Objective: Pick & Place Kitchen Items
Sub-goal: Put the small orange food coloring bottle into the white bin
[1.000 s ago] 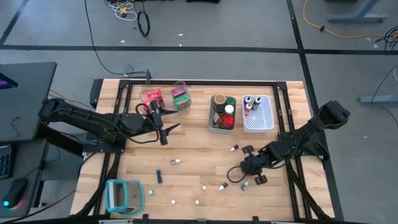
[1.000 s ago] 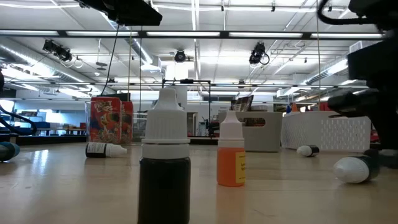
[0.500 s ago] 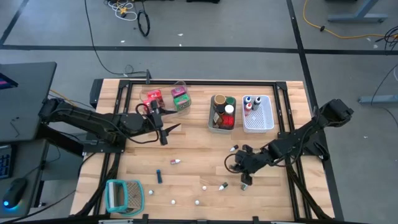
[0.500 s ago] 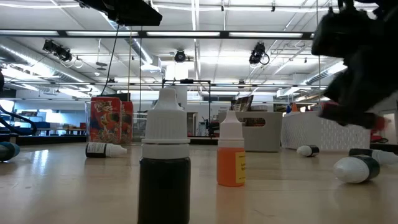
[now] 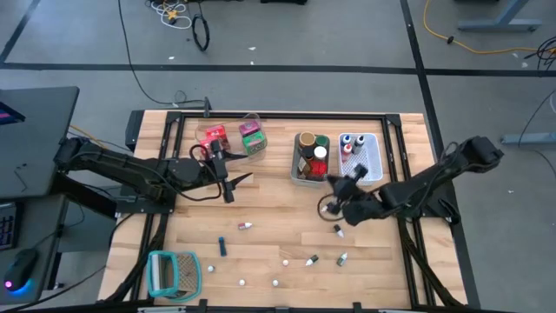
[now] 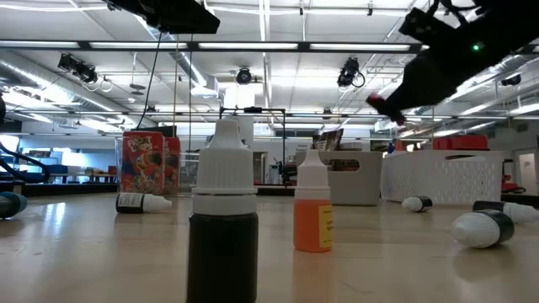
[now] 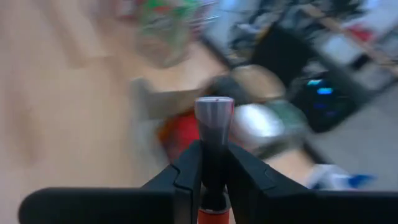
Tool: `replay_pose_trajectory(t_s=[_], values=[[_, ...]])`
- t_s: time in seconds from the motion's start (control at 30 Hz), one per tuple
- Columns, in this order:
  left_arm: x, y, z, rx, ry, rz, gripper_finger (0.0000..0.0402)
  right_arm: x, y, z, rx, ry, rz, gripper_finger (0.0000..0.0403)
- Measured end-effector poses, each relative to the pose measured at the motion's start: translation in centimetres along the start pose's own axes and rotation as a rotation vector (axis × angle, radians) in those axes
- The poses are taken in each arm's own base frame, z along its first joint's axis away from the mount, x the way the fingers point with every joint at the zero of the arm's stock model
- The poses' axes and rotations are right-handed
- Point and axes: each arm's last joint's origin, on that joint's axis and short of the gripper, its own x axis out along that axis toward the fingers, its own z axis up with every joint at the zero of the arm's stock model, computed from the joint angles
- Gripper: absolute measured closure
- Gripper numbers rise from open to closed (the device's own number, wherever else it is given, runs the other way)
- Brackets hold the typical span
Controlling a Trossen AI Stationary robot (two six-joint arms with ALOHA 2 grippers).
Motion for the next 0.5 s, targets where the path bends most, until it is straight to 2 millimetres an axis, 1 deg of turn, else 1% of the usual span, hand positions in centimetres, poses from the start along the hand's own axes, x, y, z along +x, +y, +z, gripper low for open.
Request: replay_pose_trajectory(t_s=[0.13,0.23,0.3,0.37,0.43,0.5], values=[[0.0,0.0,0.0,0.001,0.001,0.000,0.0150,-0.9,-3.1,0.6,0.008,-0.015,-0.117,0.0337],[0.0,0.0,0.0,0.006,0.000,0.000,0.0150,-1.1,-5.3,0.0,0.052,0.054,-0.150,0.0336],[0.0,0.0,0.0,0.007,-0.001,-0.001,0.0150,-0.9,-6.5,-0.8,0.134,0.118,-0.178,0.0335],[0.0,0.0,0.0,0.007,-0.001,-0.007,0.0150,-0.3,-7.1,-2.1,0.203,0.165,-0.216,0.0332],[0.0,0.0,0.0,0.007,-0.004,-0.017,0.0150,0.4,-7.3,-3.6,0.232,0.209,-0.231,0.0327],[0.0,-0.1,0.0,0.003,-0.005,-0.029,0.0150,1.1,-7.2,-5.1,0.259,0.255,-0.212,0.0322]])
